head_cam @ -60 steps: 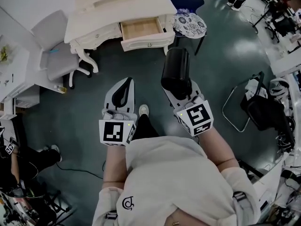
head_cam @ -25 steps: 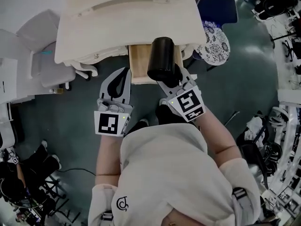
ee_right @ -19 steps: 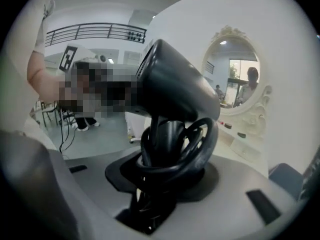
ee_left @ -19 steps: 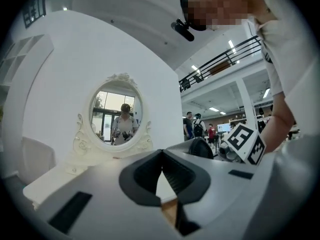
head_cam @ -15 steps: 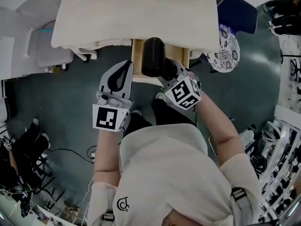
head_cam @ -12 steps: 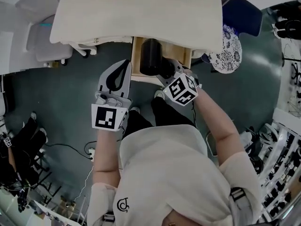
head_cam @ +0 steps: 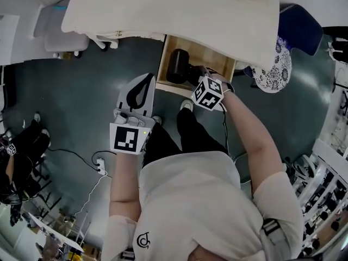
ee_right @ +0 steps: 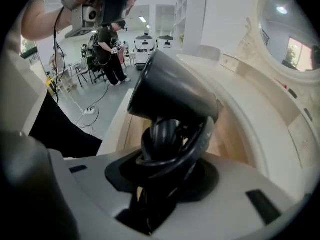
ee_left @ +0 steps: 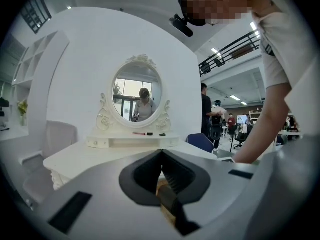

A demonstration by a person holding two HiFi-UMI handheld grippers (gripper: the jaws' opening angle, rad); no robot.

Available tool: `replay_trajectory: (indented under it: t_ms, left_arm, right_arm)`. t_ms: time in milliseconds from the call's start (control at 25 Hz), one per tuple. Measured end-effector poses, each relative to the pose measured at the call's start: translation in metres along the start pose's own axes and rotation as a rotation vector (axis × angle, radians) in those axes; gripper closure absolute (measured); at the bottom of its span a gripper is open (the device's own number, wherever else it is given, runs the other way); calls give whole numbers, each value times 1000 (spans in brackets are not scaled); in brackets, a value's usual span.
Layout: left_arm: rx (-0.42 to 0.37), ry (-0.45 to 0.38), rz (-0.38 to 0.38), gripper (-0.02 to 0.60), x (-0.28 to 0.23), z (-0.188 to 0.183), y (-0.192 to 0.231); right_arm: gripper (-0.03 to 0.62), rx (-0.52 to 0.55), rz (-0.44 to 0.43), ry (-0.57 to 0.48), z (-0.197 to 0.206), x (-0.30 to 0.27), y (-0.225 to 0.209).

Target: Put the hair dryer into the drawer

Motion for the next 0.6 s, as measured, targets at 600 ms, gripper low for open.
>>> replay_trajectory:
  t_ms: [600]
  left_arm:
    - [45, 86, -29, 569, 16, 41, 3]
  right_arm:
    - [430, -3, -58, 205, 41, -54, -15]
Point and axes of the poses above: the fingertips, and each gripper's own axes: x backward along the fingers, y to its left, z out of its underside, the point moved 3 cm from there along x, backward along the fingers, and after that the axes turned 1 degree about -y, right-handed, at the moved point
